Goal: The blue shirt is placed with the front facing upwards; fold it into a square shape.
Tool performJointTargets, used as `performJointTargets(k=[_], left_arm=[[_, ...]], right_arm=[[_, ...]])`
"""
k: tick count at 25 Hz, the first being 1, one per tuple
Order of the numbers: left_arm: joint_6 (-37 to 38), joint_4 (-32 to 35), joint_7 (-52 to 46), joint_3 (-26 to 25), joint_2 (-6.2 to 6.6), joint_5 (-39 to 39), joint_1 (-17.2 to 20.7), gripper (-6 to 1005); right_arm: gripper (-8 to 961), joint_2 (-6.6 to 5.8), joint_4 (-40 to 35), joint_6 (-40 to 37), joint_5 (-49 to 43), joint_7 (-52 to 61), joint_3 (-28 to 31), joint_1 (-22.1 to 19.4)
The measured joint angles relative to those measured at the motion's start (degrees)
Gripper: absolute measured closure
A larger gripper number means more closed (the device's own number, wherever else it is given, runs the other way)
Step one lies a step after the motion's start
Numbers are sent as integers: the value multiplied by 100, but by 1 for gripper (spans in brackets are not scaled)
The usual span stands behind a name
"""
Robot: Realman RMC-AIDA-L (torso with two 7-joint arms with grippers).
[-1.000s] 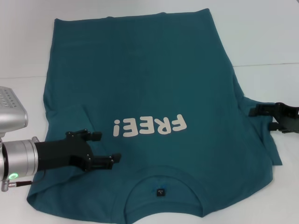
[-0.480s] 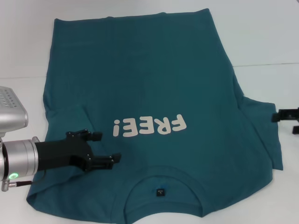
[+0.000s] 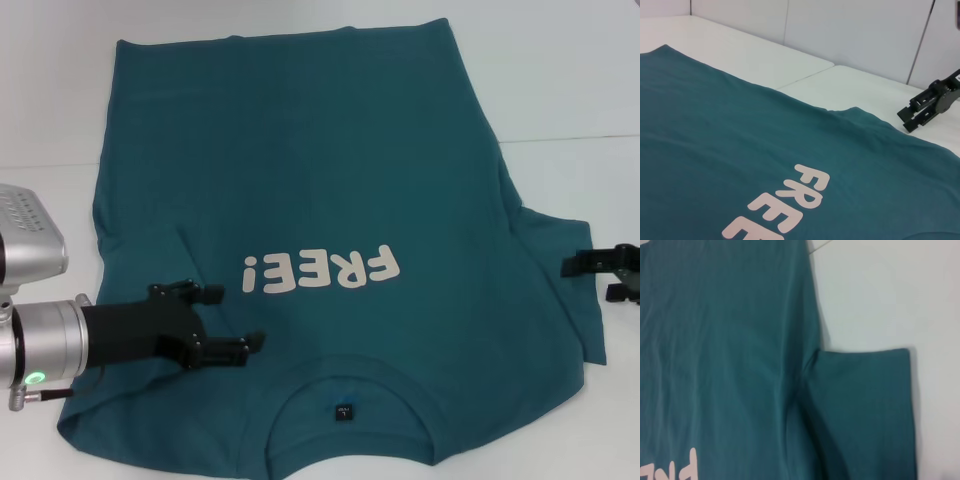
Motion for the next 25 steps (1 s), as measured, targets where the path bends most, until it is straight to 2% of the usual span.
performJointTargets(k=[14,25], left_arm=[[-6,-1,0,8,0,0,-9,64],[-6,-1,0,7,0,0,-9,63]], right_arm=[[26,105,119,244,18,17,-43,56],[26,269,177,258,312,-2,10,101]])
